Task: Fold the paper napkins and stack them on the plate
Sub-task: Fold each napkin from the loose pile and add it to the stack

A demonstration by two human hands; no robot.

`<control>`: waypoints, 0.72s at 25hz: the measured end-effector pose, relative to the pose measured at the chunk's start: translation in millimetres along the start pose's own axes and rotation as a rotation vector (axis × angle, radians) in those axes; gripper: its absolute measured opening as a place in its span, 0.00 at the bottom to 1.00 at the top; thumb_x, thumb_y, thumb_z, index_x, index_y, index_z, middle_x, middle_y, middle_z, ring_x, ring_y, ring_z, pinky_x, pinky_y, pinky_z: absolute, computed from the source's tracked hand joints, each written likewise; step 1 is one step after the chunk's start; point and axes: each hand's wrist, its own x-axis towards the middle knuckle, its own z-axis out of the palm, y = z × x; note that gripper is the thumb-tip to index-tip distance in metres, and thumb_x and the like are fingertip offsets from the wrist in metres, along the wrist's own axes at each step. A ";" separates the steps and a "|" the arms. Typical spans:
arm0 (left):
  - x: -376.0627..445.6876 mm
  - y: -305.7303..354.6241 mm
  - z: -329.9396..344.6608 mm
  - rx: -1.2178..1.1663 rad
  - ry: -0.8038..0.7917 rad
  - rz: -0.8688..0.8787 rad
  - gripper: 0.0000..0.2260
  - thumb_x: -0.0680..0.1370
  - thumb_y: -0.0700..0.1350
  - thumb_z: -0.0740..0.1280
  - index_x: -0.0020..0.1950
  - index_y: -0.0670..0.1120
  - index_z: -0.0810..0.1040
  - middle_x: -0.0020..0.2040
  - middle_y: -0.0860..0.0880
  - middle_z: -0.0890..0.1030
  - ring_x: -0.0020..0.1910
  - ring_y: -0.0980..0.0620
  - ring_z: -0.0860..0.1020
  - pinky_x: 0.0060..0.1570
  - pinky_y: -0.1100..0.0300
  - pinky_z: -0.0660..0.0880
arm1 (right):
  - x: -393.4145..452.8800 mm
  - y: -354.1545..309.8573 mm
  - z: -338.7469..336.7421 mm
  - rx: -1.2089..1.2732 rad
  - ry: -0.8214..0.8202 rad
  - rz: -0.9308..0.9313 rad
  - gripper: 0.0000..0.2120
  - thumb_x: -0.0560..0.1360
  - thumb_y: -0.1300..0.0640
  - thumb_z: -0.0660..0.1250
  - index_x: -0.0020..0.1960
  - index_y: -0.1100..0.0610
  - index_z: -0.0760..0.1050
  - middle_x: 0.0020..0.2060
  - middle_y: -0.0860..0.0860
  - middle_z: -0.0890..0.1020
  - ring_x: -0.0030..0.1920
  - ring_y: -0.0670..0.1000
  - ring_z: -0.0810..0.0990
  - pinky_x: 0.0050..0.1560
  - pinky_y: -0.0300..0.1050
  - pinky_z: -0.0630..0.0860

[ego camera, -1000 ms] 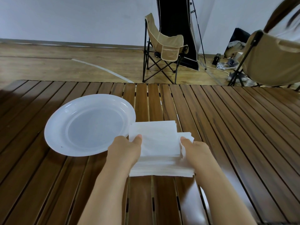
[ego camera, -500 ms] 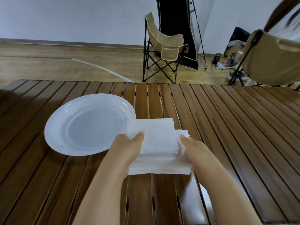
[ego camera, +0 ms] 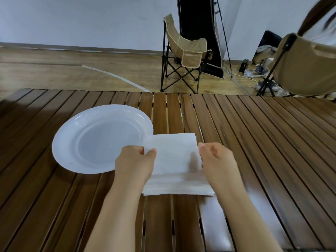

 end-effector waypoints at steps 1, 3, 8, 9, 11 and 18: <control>-0.4 -0.9 0.2 0.017 0.005 0.011 0.14 0.76 0.49 0.66 0.49 0.37 0.81 0.45 0.39 0.83 0.44 0.42 0.81 0.45 0.51 0.77 | -0.5 -0.6 3.2 0.014 -0.083 0.039 0.15 0.80 0.51 0.60 0.55 0.61 0.77 0.38 0.53 0.79 0.33 0.45 0.72 0.33 0.37 0.66; -0.3 -2.4 0.5 0.028 0.020 0.021 0.13 0.74 0.48 0.68 0.49 0.38 0.81 0.44 0.39 0.83 0.43 0.43 0.81 0.46 0.50 0.78 | 0.4 -3.3 6.6 0.065 -0.170 0.132 0.16 0.78 0.50 0.62 0.59 0.60 0.76 0.47 0.55 0.80 0.39 0.46 0.75 0.38 0.39 0.70; -3.8 -0.3 2.4 0.050 0.020 0.045 0.08 0.75 0.47 0.69 0.43 0.42 0.80 0.42 0.42 0.82 0.38 0.49 0.78 0.38 0.57 0.75 | 2.1 -2.6 5.6 0.126 -0.199 0.220 0.16 0.75 0.53 0.66 0.41 0.67 0.72 0.38 0.60 0.72 0.38 0.52 0.71 0.40 0.45 0.68; -4.2 0.0 2.9 0.061 0.021 0.051 0.07 0.75 0.47 0.69 0.42 0.43 0.79 0.42 0.43 0.82 0.37 0.50 0.77 0.37 0.58 0.74 | 0.8 -2.7 5.8 0.119 -0.193 0.208 0.16 0.75 0.54 0.67 0.41 0.67 0.71 0.39 0.62 0.72 0.38 0.52 0.71 0.38 0.46 0.68; -3.7 -0.6 3.1 0.077 0.034 0.064 0.07 0.74 0.47 0.70 0.43 0.44 0.80 0.42 0.44 0.81 0.37 0.51 0.77 0.37 0.60 0.73 | -0.9 -4.3 5.9 0.144 -0.199 0.173 0.10 0.74 0.54 0.68 0.46 0.62 0.76 0.43 0.58 0.79 0.42 0.51 0.77 0.41 0.45 0.73; -0.6 -4.2 -4.9 0.088 -0.016 0.102 0.20 0.73 0.55 0.71 0.61 0.48 0.76 0.54 0.50 0.79 0.50 0.51 0.77 0.51 0.55 0.76 | -1.2 -2.1 7.1 0.337 -0.238 0.164 0.21 0.72 0.60 0.71 0.59 0.45 0.67 0.50 0.50 0.80 0.51 0.55 0.80 0.51 0.56 0.80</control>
